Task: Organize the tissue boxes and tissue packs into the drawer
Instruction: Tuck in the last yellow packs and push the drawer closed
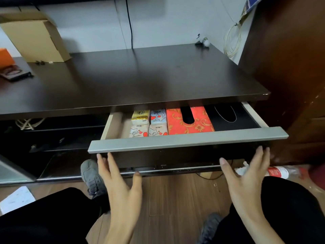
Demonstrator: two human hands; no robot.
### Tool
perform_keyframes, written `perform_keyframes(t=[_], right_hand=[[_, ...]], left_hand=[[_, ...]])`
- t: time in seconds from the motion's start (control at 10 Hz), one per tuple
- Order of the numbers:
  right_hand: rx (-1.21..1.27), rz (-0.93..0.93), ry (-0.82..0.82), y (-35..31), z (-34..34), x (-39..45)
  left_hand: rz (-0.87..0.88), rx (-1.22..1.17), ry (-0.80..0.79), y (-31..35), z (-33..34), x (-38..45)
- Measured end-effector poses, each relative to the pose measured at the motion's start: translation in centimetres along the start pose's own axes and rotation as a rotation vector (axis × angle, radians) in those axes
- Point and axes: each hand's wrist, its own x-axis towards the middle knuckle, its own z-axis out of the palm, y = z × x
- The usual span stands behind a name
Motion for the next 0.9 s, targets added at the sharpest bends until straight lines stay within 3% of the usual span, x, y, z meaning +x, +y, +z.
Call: perform_keyframes(t=[0.3,0.7,0.9], right_hand=[[0.033,-0.003,0.012,-0.7,4.8,5.0],[-0.203,-0.091,-0.204,-0.5,8.8,12.1],[-0.128,-0.080,-0.236,-0.8,6.8,11.9]], left_hand=[[0.095,0.039,-0.028,-0.5,3.4,5.7],[0.177,0.188,-0.211,-0.7,6.0,14.1],[0.132,0.241,-0.289,-0.5,3.8,14.8]])
